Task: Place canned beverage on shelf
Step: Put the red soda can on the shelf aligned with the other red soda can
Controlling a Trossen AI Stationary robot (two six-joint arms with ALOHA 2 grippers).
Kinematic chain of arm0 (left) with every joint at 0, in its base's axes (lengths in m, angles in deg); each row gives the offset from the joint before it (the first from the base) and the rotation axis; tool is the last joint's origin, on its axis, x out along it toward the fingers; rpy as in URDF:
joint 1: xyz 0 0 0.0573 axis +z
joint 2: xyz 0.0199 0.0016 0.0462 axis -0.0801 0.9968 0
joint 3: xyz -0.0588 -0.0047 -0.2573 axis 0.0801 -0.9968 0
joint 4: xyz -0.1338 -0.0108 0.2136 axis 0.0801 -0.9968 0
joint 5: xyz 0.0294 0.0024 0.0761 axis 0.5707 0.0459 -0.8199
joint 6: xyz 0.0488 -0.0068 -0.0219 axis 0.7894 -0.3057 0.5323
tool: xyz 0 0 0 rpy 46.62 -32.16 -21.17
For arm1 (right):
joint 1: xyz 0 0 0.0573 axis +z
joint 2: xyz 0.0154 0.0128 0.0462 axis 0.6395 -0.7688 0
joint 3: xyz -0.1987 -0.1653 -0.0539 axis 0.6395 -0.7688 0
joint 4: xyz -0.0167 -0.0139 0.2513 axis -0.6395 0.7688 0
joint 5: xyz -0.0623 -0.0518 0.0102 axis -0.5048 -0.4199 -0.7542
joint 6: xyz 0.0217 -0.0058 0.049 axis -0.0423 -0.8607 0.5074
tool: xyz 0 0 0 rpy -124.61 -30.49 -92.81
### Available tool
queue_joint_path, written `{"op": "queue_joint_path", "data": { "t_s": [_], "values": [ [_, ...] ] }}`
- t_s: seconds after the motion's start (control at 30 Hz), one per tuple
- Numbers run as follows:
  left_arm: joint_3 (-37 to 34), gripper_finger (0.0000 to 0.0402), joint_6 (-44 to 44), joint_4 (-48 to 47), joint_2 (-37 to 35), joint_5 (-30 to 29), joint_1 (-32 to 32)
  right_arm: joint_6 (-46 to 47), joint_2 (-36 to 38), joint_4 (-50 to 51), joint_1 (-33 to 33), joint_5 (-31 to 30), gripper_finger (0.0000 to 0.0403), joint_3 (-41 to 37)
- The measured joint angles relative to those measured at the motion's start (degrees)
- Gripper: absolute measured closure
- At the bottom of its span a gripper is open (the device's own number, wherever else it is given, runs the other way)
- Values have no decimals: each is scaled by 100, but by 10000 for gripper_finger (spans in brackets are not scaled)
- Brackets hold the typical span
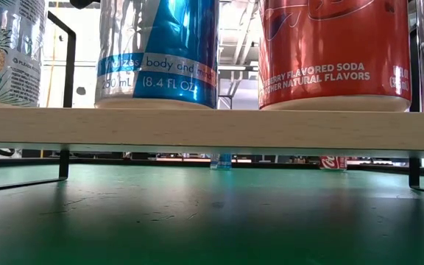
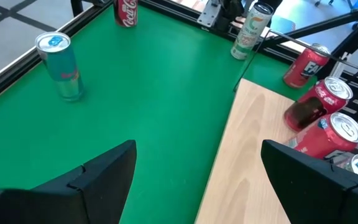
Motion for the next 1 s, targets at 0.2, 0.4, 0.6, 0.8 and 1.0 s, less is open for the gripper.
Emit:
{"op": "queue_joint_path", "data": {
  "t_s": [0.2,0.4,0.6,0.8,1.0],
  "values": [
    [0,72,104,8,0,25,0,118,197,423,690,147,107,430],
    [0,72,406,20,0,84,0,619,336,1455,1838,27,108,1417],
    [0,72,786,19,0,273,0,1662,351,2083,3637,-84,108,2326],
    [0,72,1167,17,0,439,0,3118,350,2089,5587,-277,108,2589],
    [0,72,1470,26,0,552,82,4184,23,1972,7261,-372,108,2599]
  ]
}}
